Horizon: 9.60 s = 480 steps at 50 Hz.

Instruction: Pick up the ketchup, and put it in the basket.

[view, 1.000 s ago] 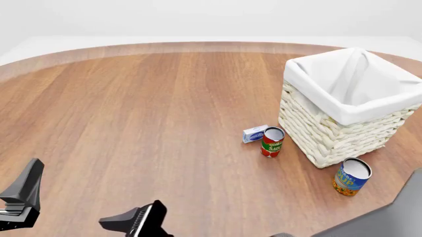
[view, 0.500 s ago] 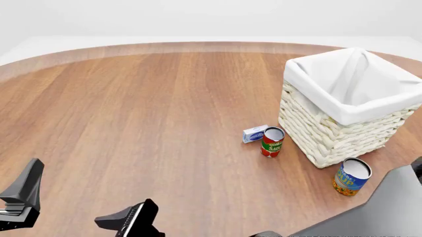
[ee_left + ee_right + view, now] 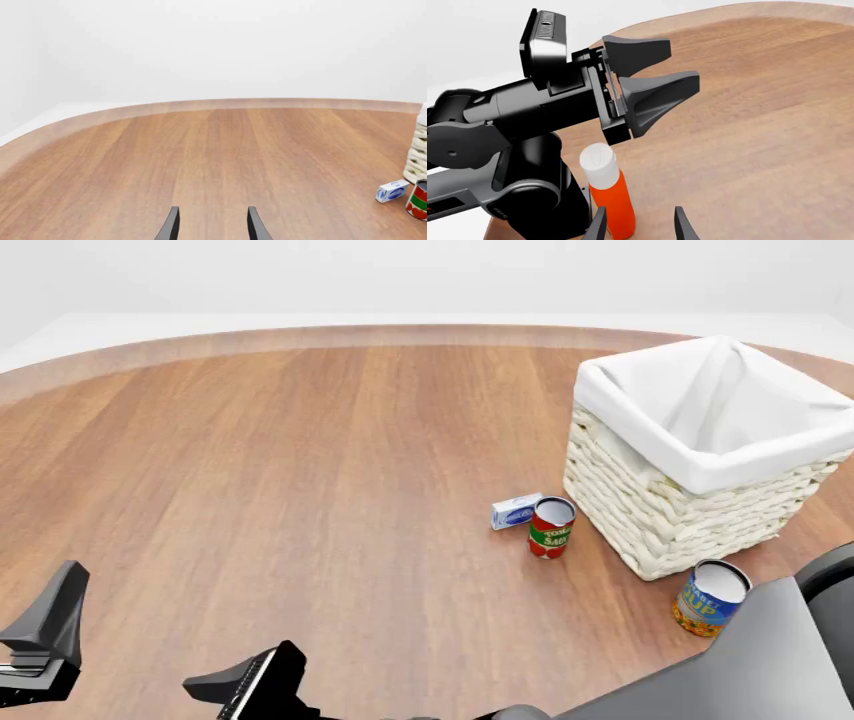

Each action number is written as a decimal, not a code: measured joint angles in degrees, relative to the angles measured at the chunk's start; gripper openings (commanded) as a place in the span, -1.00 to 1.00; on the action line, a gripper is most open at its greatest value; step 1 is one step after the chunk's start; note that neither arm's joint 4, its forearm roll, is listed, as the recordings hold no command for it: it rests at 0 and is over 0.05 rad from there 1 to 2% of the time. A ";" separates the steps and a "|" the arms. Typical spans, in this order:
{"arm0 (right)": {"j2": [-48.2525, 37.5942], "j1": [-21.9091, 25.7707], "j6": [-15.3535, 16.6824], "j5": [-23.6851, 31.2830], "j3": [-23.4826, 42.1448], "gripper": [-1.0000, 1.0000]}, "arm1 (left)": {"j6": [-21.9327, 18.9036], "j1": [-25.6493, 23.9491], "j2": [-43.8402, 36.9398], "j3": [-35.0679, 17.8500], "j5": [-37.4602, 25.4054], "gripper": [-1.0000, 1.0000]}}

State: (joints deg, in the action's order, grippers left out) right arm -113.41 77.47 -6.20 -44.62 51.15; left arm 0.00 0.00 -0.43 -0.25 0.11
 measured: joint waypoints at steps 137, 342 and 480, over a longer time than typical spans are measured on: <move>-7.75 2.83 -0.79 5.73 10.77 1.00 | 0.00 0.00 0.00 0.00 0.00 1.00; 28.08 -11.67 4.06 2.23 -10.30 -1.00 | 0.00 0.00 0.00 0.00 0.00 1.00; 39.14 -29.01 4.89 5.03 -9.88 -1.00 | 0.00 0.00 0.00 0.00 0.00 1.00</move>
State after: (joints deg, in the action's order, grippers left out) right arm -74.27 48.45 -1.31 -39.59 41.27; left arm 0.00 0.00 -0.43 -0.25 0.11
